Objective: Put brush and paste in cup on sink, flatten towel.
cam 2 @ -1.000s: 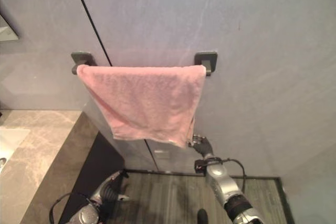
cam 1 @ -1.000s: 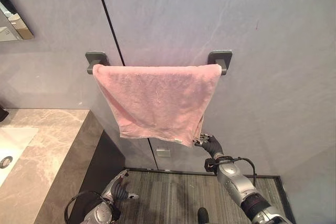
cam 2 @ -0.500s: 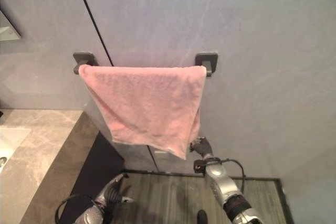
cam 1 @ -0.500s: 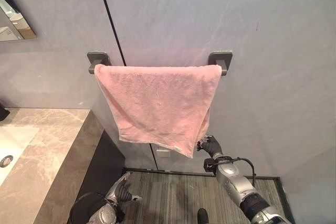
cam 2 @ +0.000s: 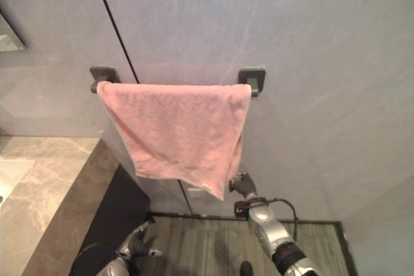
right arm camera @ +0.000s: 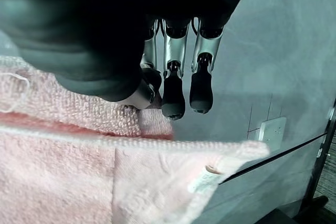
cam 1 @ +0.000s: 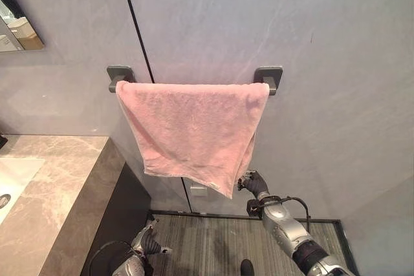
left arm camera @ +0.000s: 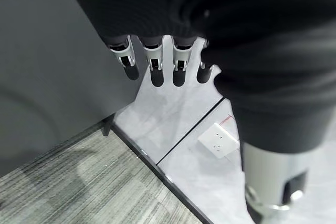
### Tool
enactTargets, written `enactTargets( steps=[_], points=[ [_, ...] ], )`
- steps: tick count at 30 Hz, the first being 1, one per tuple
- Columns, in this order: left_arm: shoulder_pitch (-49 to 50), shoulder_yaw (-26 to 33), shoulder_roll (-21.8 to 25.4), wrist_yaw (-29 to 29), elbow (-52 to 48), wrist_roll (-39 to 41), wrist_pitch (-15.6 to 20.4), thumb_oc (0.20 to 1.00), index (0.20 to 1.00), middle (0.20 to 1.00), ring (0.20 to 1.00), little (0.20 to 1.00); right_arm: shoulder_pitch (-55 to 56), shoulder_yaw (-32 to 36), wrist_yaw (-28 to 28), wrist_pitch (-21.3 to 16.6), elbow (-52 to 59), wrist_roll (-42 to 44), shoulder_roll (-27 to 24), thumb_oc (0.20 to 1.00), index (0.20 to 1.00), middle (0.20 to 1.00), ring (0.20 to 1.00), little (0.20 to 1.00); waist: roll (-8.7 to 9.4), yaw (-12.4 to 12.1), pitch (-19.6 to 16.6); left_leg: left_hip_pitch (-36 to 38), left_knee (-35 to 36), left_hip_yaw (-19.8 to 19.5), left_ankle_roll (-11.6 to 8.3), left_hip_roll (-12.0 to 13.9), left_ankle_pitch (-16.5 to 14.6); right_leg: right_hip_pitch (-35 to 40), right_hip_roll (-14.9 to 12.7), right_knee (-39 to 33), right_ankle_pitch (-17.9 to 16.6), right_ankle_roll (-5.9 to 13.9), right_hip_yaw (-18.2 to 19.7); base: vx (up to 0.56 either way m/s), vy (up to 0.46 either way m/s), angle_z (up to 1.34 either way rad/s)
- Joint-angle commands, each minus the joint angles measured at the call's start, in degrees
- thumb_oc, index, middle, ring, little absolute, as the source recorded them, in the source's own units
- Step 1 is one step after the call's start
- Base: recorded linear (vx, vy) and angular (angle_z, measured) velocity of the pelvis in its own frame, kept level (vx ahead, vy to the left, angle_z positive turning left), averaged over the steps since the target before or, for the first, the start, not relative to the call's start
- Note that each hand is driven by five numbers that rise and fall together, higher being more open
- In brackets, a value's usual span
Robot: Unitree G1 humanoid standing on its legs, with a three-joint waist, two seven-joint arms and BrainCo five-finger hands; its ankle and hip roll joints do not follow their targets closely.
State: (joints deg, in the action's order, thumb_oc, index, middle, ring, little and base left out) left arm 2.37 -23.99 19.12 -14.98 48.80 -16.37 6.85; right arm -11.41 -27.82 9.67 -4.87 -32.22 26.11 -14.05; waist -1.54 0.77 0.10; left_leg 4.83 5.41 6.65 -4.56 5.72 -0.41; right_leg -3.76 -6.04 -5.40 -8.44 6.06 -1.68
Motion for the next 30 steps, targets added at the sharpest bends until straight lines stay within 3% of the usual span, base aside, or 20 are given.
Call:
enactTargets(
  steps=[1,21,26,30],
  points=[
    [-4.41,-2.72,2.66,-2.2,1.69,-2.43,0.65,1.0,1.0,1.0,1.0,1.0,-2.78,0.39,-0.74,-3.72,-0.31,-1.36,2.55,0.2,0.2,0.2,0.2,0.2,2.91,-0.38,0.72,-2.8,-0.41,-0.25,-0.99,1.47,1.78,1.57,-7.54,0.4,2.19,5.26,1.56,0.0,0.0,0.0],
    [-3.77,-3.12,3.71,-1.44,-0.93,-2.45,1.49,1.0,1.0,1.0,1.0,1.0,-2.82,-0.29,-1.02,-3.5,-4.58,-6.53,2.39,0.2,0.2,0.2,0.2,0.2,1.93,-0.69,1.13,-2.83,-0.41,-0.77,-0.93,1.26,1.71,1.7,-7.79,0.4,2.44,5.32,1.09,0.0,0.0,0.0],
    [-3.41,-2.7,3.37,-1.58,-0.52,-2.13,1.57,1.0,1.0,1.0,1.0,1.0,-2.5,0.1,-3.59,-5.28,-0.28,-0.07,2.91,0.2,0.2,0.2,0.2,0.2,1.72,-0.65,1.35,-2.88,-0.41,-0.72,-0.89,1.11,1.77,1.71,-7.86,0.4,2.41,5.32,1.06,0.0,0.0,0.01],
    [-3.92,-3.03,2.74,-1.95,0.37,-2.05,1.55,1.0,1.0,1.0,1.0,1.0,-3.75,-1.6,-1.07,-4.14,-3.69,-8.18,2.81,0.2,0.2,0.2,0.2,0.2,1.69,-0.54,1.39,-3.02,-0.41,-0.64,-0.92,1.05,1.78,1.57,-7.81,0.4,2.37,5.22,1.11,0.0,0.0,0.01]
  ],
)
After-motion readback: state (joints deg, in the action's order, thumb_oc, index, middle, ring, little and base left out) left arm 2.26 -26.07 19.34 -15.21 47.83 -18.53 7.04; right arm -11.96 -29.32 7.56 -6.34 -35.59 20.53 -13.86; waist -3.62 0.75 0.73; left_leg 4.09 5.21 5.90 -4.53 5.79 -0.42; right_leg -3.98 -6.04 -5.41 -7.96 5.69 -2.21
